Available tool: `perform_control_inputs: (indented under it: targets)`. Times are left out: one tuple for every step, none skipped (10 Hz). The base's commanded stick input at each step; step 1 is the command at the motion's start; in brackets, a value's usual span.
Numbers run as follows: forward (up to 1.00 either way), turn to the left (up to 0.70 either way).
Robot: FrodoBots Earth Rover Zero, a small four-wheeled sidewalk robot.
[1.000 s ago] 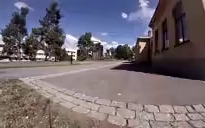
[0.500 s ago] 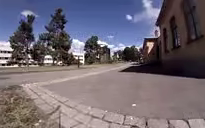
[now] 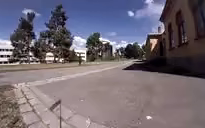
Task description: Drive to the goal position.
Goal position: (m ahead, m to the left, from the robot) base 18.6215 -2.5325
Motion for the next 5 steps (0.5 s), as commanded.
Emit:
perform_control_inputs:
  targets:
    - [0.85,0.00]
    - [0.85,-0.10]
    - [0.85,-0.34]
    - [0.85,-0.34]
    - [0.85,-0.34]
